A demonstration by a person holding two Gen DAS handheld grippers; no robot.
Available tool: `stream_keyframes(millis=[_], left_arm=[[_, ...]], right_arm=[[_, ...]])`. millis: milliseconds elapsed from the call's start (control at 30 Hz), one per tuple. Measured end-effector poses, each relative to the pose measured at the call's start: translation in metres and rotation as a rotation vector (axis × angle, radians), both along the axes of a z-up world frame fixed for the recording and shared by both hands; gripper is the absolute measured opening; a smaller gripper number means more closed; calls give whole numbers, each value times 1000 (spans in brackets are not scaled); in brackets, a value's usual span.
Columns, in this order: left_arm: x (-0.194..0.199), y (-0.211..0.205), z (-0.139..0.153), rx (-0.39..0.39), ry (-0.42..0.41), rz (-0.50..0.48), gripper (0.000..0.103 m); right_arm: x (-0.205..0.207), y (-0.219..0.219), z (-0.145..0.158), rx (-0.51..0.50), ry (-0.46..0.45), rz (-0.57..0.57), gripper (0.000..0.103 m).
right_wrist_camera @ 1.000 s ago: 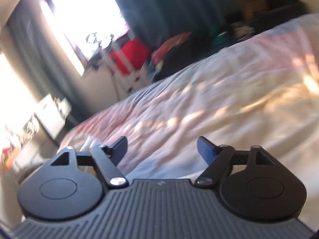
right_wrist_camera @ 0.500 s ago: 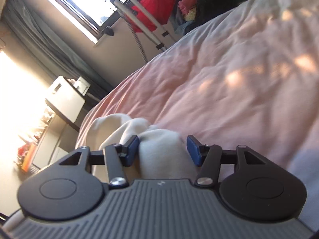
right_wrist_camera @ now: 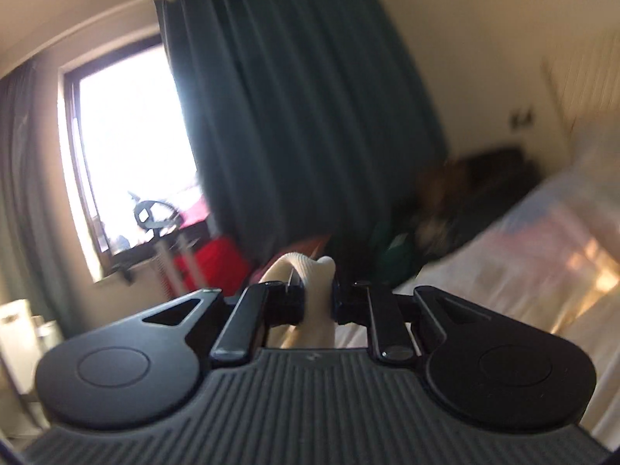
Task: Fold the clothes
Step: 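Grasp the waistband with the right gripper and lift it over the legs, then lay the waistband over the legs and open the right gripper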
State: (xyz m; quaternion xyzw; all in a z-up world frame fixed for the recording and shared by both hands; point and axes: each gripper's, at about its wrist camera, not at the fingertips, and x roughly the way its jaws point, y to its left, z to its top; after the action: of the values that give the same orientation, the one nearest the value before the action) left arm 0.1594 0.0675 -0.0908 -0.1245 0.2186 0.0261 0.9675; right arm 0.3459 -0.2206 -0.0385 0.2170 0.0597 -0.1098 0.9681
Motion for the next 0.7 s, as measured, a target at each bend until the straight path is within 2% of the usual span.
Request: stream_keyframes(millis=[167, 233, 367, 533, 633, 700], left_arm=[[1, -4, -1, 26, 10, 5, 91], [2, -2, -1, 13, 19, 12, 91], [1, 1, -3, -22, 33, 16, 91], [1, 0, -5, 1, 38, 28, 91], [3, 1, -6, 14, 47, 41, 91], [2, 7, -5, 25, 39, 68, 91]], right_arm=[[-17, -15, -1, -88, 74, -75, 18], [-17, -17, -20, -64, 151, 55, 18], [-16, 9, -38, -132, 194, 305, 19], [-14, 41, -60, -217, 246, 619, 19], [1, 85, -71, -213, 285, 758, 19], [6, 107, -79, -212, 333, 802, 19]])
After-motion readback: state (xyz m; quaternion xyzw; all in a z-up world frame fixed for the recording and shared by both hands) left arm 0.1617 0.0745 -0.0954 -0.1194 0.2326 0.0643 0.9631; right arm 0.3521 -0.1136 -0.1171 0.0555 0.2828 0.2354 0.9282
